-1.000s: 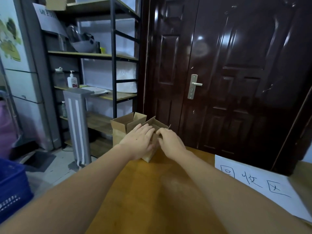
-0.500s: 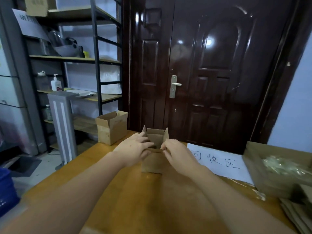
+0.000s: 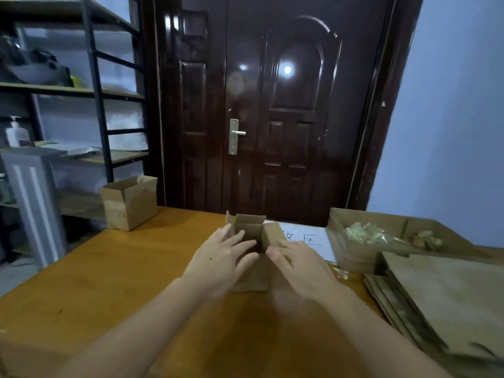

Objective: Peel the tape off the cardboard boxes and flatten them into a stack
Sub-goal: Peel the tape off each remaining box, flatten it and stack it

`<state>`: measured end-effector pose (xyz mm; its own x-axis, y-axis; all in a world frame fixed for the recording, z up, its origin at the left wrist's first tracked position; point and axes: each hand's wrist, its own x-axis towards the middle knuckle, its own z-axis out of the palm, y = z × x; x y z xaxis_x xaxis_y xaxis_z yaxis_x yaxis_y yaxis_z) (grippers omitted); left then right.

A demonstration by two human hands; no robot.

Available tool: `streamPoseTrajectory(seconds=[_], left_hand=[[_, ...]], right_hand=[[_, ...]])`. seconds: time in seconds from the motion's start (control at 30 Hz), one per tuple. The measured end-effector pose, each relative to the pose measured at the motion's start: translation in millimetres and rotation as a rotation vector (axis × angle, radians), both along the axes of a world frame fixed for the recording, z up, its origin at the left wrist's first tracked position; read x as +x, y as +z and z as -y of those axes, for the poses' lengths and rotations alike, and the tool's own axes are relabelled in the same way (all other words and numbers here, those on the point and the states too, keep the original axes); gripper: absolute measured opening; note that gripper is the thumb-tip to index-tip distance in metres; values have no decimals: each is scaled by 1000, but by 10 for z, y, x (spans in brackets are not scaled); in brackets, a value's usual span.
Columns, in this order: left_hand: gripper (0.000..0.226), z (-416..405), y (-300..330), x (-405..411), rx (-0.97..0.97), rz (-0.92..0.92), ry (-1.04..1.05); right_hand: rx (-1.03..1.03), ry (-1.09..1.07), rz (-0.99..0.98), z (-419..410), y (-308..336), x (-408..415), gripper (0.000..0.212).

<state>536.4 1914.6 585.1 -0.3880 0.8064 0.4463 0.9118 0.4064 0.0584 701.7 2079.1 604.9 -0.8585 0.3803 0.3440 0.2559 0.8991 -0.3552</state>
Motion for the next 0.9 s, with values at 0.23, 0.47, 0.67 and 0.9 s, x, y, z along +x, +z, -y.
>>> streamPoseTrajectory(seconds=[0.23, 0.47, 0.67, 0.9], left_hand=[[71, 95, 69, -51, 15, 435, 126], [83, 214, -113, -87, -63, 420, 28], [80, 85, -323, -52, 52, 408, 15], [94, 109, -291, 128, -23, 160, 53]], right_hand=[[-141, -136, -41, 42, -37, -105, 58], [-125, -197, -19, 119, -26, -299, 59], [-120, -221, 13, 158, -239, -325, 69], [-275, -123, 58, 138, -152, -228, 102]])
